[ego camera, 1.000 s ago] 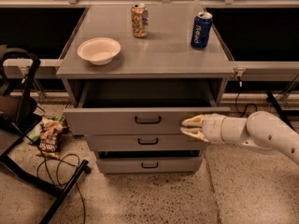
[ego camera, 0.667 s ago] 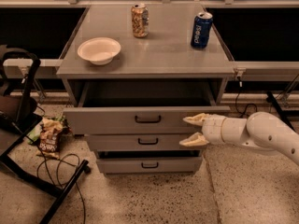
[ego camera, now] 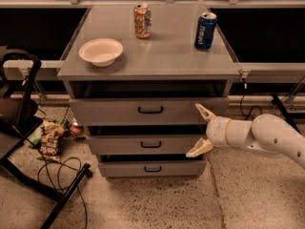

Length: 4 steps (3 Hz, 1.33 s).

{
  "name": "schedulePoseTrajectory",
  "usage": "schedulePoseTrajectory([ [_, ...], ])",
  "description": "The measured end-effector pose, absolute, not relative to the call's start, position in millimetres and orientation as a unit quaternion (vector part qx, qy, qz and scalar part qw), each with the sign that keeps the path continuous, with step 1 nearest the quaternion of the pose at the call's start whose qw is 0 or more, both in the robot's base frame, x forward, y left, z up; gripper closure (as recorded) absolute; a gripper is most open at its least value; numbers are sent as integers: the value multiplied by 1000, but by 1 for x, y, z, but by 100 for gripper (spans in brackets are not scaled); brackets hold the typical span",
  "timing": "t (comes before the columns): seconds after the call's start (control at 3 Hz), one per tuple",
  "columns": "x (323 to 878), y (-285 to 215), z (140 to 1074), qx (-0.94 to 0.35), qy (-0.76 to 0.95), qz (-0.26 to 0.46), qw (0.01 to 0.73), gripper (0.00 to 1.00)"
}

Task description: Close top drawer

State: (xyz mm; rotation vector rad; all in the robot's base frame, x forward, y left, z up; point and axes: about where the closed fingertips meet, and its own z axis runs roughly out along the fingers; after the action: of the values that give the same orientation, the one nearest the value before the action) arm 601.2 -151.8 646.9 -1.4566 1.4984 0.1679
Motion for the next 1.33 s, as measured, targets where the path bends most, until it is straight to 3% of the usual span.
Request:
schedulePoseTrajectory([
  [0.33,601,-152,647,-602,619,69,499,16],
  [1.33,689,-142,645,-616,594,59,514,85],
])
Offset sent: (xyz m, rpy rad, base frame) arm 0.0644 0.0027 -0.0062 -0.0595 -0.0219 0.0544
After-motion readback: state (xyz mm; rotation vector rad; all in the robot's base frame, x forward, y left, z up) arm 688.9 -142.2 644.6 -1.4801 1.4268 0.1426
